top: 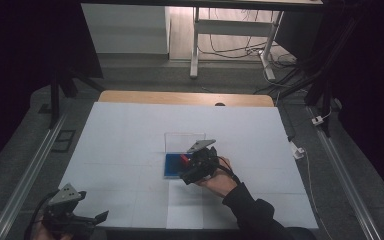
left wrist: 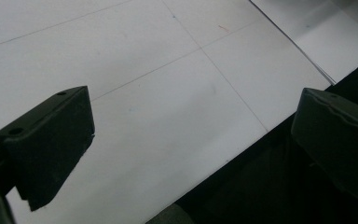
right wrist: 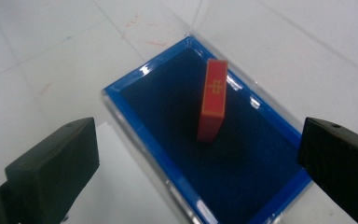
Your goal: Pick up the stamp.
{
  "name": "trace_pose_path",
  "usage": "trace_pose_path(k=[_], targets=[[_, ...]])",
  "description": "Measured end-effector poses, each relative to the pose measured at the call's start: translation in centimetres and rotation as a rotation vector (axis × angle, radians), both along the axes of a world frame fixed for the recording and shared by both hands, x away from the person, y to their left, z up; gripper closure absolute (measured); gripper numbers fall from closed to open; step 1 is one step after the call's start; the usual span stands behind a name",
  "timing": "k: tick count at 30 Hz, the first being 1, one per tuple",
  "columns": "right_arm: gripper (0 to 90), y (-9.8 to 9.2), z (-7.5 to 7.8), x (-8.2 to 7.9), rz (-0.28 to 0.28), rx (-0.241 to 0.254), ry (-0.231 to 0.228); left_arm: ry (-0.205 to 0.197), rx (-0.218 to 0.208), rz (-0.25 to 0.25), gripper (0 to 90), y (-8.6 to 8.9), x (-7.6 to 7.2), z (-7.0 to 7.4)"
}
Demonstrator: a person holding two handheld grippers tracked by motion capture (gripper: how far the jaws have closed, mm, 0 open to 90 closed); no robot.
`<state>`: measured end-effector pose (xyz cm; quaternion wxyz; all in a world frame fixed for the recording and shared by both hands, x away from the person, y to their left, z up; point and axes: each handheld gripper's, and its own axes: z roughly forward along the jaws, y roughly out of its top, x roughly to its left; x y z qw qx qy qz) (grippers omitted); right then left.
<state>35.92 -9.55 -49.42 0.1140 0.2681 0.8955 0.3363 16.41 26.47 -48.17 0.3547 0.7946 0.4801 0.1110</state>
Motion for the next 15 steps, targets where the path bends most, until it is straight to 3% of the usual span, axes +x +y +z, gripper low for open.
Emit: trace_pose_path(k=[4, 6, 8, 9, 11, 12, 13, 15], targets=[[0.0, 0.5, -0.3, 0.5, -0.003, -0.014, -0.003, 0.0, 0.001, -0.002, 0.0, 0.0, 0.0, 0.0], [11.1, 0.9, -0.5, 0.9, 0.001, -0.012, -0.013, -0.001, 0.002, -0.004, 0.0, 0.0, 0.0, 0.0], [16.2, 1.0, -0.5, 1.0, 0.007, -0.012, -0.015, -0.001, 0.004, -0.005, 0.0, 0.0, 0.0, 0.0], [26.8, 1.2, -0.4, 1.1, -0.001, -0.01, -0.02, 0.0, 0.005, -0.005, 0.0, -0.1, 0.0, 0.0], [31.6, 1.2, -0.4, 1.2, 0.001, -0.01, -0.019, -0.001, 0.005, -0.005, 0.0, -0.1, 0.0, 0.0], [37.1, 1.2, -0.4, 1.2, -0.001, -0.016, -0.02, -0.002, 0.005, -0.005, 0.0, -0.1, 0.0, 0.0], [48.8, 1.2, -0.4, 1.3, 0.0, -0.011, -0.011, -0.002, 0.006, -0.005, 0.0, -0.1, 0.0, 0.0], [53.3, 1.2, -0.4, 1.4, 0.005, -0.006, -0.01, -0.002, 0.005, -0.006, 0.0, -0.1, 0.0, 0.0]])
